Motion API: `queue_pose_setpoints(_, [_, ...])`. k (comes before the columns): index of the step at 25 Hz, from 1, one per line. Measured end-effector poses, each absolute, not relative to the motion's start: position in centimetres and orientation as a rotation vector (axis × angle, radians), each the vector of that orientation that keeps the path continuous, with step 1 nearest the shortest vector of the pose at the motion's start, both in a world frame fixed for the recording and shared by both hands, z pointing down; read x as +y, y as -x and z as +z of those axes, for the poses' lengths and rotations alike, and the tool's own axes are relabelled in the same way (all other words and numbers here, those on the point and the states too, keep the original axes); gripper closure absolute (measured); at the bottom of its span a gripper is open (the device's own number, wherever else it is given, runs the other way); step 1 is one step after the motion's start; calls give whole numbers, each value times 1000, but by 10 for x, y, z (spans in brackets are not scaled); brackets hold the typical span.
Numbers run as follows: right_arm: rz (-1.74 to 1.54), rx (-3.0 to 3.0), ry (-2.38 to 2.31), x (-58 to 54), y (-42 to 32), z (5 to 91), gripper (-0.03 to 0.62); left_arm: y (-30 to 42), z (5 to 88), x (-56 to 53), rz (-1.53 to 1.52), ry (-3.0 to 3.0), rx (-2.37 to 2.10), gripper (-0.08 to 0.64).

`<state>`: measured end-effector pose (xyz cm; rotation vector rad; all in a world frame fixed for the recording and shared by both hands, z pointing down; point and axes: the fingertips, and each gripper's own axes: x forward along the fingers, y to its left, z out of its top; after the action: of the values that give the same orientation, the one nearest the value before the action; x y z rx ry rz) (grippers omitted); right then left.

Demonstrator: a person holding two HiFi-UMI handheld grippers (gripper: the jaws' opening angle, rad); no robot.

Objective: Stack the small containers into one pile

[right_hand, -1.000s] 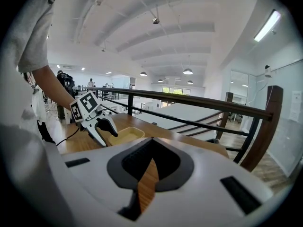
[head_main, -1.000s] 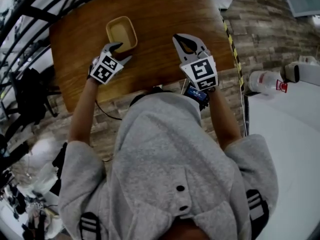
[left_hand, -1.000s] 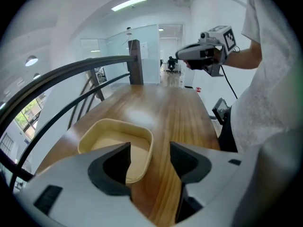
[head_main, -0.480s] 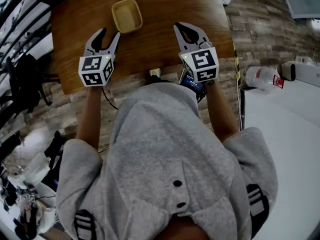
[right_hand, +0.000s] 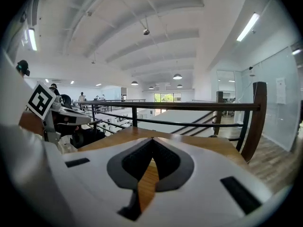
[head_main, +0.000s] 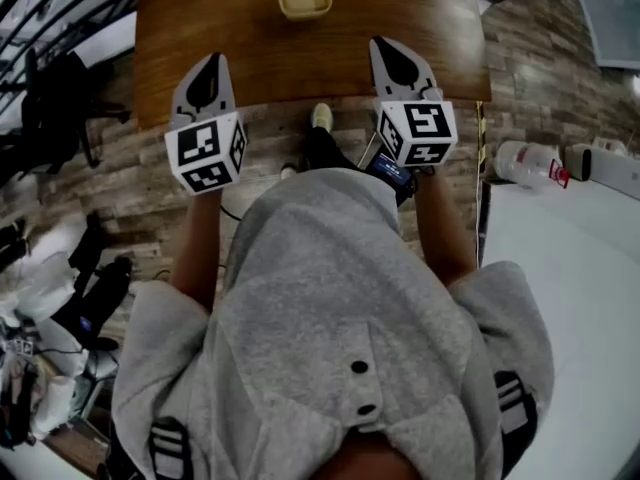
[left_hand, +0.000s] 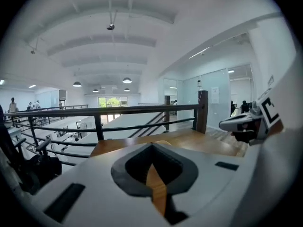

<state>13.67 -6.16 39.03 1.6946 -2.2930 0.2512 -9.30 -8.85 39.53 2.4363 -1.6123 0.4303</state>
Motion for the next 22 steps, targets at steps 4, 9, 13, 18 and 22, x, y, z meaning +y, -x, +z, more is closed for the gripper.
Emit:
queue_pose_setpoints(4, [292,-2363,-1678,-9,-105,380,577,118,380,-28,415,-2441,-1669,548])
queue_pose_setpoints(9, [307,-2414,-1700,47,-82,364,577,142,370,33,345,-2435,-1682,548])
queue_pose_setpoints(13, [303,-2418,-1706,78,-65,364,577,164,367,68,321,-2420,-1714,548])
queue_pose_setpoints(18, [344,-2432,-1694,84,-50,358,577,181,359,79,337,-2444,-1751,548])
queue_pose_setpoints(22, [332,-2440,-1654,88,-43,357,577,184,355,87,315,-2429,-1767,548])
